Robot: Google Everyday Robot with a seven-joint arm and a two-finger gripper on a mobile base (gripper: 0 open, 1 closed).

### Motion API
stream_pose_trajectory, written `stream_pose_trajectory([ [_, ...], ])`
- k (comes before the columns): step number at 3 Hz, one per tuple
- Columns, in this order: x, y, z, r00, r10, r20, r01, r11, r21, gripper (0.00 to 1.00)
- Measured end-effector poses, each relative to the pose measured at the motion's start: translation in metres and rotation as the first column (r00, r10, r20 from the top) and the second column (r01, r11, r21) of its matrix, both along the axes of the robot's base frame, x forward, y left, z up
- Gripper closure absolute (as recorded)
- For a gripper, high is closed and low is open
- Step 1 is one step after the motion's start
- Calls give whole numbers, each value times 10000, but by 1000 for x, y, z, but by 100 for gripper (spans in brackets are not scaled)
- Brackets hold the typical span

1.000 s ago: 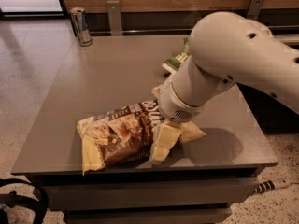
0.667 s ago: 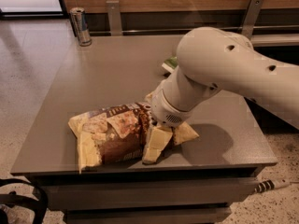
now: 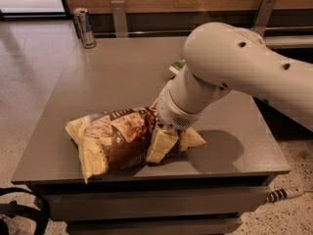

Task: Move brown chip bag near redbull can

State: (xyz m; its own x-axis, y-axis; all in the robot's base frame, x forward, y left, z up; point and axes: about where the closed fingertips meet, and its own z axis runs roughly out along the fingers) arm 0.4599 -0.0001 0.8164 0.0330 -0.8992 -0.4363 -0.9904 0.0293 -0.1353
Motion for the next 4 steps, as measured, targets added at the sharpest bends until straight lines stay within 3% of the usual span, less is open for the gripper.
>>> stream_pose_trajectory([
  [1, 0, 0, 1, 10000, 0, 0, 0, 10000, 0, 93],
  [2, 0, 0, 1, 10000, -1, 0, 1, 10000, -2, 100],
  [3, 7, -5, 19, 9995, -301, -123, 291, 9970, -724, 100],
  [4, 31, -17, 48, 9963, -834, -223, 785, 9825, -1687, 100],
])
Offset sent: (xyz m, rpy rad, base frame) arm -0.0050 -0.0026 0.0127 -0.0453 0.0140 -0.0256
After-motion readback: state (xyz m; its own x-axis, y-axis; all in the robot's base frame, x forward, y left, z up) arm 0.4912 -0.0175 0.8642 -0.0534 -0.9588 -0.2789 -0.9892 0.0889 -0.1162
